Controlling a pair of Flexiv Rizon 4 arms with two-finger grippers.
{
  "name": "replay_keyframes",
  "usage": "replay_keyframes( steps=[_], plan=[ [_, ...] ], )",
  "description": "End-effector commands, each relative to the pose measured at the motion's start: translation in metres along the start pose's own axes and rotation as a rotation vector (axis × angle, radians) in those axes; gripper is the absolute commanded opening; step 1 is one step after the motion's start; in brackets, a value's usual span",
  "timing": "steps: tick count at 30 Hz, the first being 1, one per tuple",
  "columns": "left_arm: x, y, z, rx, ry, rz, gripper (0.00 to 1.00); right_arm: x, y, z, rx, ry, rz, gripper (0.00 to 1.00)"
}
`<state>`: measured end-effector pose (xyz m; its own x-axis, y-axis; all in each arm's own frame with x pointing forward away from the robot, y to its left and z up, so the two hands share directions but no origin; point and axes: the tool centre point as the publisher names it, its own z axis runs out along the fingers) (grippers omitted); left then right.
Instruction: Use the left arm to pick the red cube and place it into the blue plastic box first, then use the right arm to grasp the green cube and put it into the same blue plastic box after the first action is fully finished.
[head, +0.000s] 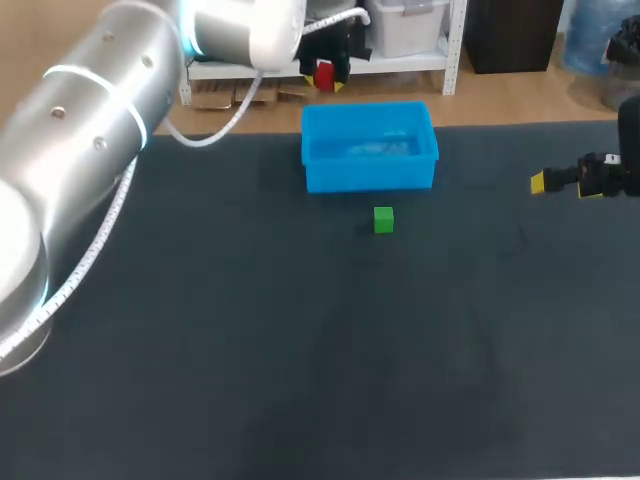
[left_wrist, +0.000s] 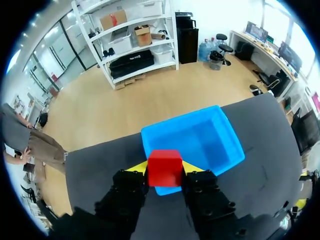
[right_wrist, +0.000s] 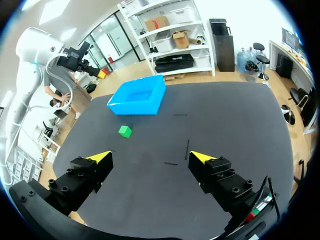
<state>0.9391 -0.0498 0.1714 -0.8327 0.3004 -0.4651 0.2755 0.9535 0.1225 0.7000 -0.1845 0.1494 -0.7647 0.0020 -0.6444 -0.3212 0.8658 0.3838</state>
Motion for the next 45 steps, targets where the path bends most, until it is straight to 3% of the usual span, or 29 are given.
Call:
replay_keyframes(
  steps=[1, 21, 34, 45],
  plan=[
    [-0.02, -0.003, 0.01, -0.001, 0.112, 0.009, 0.0, 0.0, 0.0, 0.0, 0.0, 0.001, -0.001, 1.0],
    [-0.026, 0.001, 0.033, -0.021, 0.114, 0.017, 0.0, 0.0, 0.0, 0.0, 0.0, 0.001, -0.001, 1.0],
    [-0.028, -0.011, 0.048, -0.026, 0.136, 0.056, 0.0, 0.0, 0.0, 0.0, 0.0, 0.001, -0.001, 1.0],
    [-0.027, -0.007, 0.06, -0.042, 0.158, 0.051, 0.0, 0.0, 0.0, 0.0, 0.0, 0.001, -0.001, 1.0]
  ],
)
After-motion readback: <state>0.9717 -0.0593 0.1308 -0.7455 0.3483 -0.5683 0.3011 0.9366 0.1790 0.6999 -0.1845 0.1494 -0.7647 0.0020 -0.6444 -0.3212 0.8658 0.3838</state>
